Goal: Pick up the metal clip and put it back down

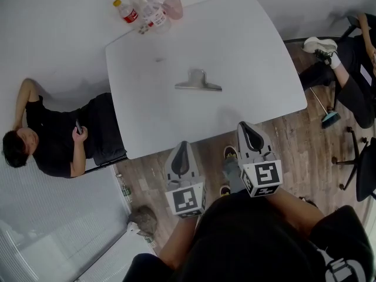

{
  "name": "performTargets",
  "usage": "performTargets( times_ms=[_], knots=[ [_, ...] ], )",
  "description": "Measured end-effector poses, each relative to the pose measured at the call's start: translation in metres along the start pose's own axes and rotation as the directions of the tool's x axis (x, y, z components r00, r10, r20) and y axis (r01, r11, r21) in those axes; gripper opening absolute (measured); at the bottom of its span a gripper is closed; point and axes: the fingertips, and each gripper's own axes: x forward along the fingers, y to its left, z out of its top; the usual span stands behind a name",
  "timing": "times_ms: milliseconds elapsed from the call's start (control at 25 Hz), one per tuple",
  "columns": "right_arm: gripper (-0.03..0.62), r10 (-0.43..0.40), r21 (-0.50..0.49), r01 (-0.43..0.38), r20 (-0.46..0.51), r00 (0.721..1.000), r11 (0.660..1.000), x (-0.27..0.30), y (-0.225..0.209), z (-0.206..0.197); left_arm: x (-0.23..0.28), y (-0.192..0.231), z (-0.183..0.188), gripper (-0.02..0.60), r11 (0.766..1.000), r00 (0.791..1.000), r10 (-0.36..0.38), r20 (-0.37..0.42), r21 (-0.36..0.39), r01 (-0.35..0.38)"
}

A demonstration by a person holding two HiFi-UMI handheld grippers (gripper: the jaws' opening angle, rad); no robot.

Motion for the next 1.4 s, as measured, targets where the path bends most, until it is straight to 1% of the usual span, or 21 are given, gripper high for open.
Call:
performTargets(
  times_ms=[160,240,440,520,640,720,880,1200,1400],
  knots=[
    [0.018,0.012,0.009,-0.012,0.002,1.0,1.0,0.009,-0.004,0.009,0.003,0.004,0.003,0.023,1.0,0.999,0.029,-0.017,-0.006,-0.029],
    [0.018,0.024,0.008,-0.024,0.004,1.0,1.0,0.01,-0.005,0.011,0.003,0.006,0.006,0.023,0.999,0.999,0.041,-0.014,0.007,-0.041],
    [0.018,0.045,0.002,-0.045,0.011,0.999,0.999,0.006,-0.008,0.02,-0.003,0.005,0.022,0.023,0.997,0.997,0.072,-0.004,0.009,-0.072],
    [0.018,0.056,0.001,-0.056,0.027,0.998,0.998,0.004,-0.009,0.028,-0.007,0.007,0.024,0.023,0.996,0.996,0.087,0.003,0.022,-0.087],
    [0.018,0.098,-0.019,-0.097,0.064,0.993,0.995,0.003,-0.007,0.044,-0.014,0.009,0.027,0.023,0.994,0.995,0.1,0.03,0.036,-0.101],
    [0.018,0.12,-0.047,-0.116,0.085,0.989,0.992,-0.003,-0.013,0.055,-0.018,0.003,0.026,0.023,0.994,0.994,0.1,0.034,0.033,-0.101],
    [0.018,0.131,-0.09,-0.121,0.112,0.985,0.989,-0.01,-0.026,0.078,-0.02,-0.001,0.027,0.023,0.995,0.995,0.089,0.043,0.041,-0.091],
    [0.018,0.193,-0.06,-0.189,0.06,0.979,0.98,-0.023,-0.042,0.102,-0.024,-0.009,0.035,0.022,0.995,0.995,0.07,0.065,0.064,-0.074],
    [0.018,0.22,-0.048,-0.218,0.042,0.975,0.975,-0.022,-0.046,0.108,-0.022,-0.009,0.035,0.023,0.996,0.997,0.057,0.057,0.068,-0.061]
  ],
)
